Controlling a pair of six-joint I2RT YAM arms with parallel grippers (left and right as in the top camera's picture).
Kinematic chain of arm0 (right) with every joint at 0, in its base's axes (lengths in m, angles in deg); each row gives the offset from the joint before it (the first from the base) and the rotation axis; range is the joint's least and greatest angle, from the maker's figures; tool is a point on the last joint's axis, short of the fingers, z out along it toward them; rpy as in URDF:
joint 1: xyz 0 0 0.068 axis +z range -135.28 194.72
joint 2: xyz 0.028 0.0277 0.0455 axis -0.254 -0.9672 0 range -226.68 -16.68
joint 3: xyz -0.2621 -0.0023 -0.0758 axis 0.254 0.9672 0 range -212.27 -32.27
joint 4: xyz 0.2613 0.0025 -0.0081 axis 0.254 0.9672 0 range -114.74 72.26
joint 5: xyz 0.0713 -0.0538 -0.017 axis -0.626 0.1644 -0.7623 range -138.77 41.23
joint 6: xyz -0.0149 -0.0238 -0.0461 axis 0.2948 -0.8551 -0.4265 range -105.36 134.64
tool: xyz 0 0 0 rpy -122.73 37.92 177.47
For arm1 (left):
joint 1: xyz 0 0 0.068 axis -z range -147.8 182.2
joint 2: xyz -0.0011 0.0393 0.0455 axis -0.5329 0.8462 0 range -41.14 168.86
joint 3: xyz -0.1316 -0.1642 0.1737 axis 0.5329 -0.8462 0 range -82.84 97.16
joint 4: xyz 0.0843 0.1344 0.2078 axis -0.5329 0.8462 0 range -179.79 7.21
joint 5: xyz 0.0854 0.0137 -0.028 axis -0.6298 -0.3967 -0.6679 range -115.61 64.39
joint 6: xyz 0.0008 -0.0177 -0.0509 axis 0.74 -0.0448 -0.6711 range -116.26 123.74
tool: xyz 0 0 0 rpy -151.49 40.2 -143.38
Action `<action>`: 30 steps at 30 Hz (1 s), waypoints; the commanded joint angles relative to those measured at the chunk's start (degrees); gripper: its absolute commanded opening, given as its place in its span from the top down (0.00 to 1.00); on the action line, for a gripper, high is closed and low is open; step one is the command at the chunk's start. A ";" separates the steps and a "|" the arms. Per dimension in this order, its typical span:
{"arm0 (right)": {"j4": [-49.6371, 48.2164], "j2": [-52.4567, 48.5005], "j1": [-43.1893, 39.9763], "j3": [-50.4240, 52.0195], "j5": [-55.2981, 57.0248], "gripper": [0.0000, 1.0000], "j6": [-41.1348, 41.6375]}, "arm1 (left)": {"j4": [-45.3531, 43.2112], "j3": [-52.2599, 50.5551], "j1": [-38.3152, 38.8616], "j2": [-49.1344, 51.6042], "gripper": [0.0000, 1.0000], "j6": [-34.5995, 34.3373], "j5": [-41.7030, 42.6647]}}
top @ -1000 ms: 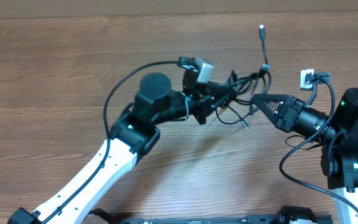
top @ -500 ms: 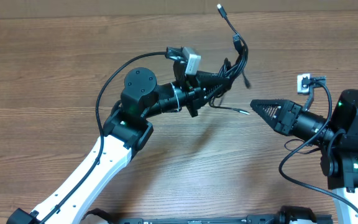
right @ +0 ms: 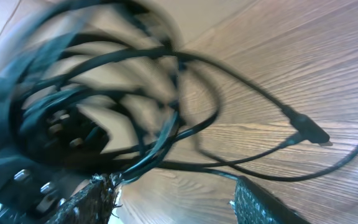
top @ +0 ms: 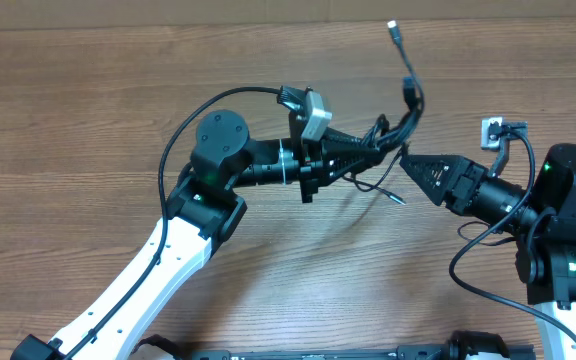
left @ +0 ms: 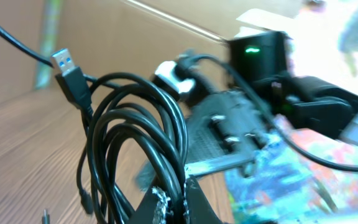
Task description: Untangle cables
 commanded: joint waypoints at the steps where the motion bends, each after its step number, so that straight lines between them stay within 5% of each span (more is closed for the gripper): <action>1: -0.07 0.50 0.26 -1.25 3.78 0.40 -0.33 | -4.72 0.94 -0.07 -0.11 0.96 1.66 11.30; 13: -0.11 0.50 0.26 -1.25 5.01 0.42 -0.33 | -7.72 0.94 -3.06 -0.09 0.96 1.42 21.73; 30: 0.04 0.52 0.26 -1.25 1.03 0.45 -0.31 | -7.02 0.94 -8.26 -0.04 0.96 1.42 21.73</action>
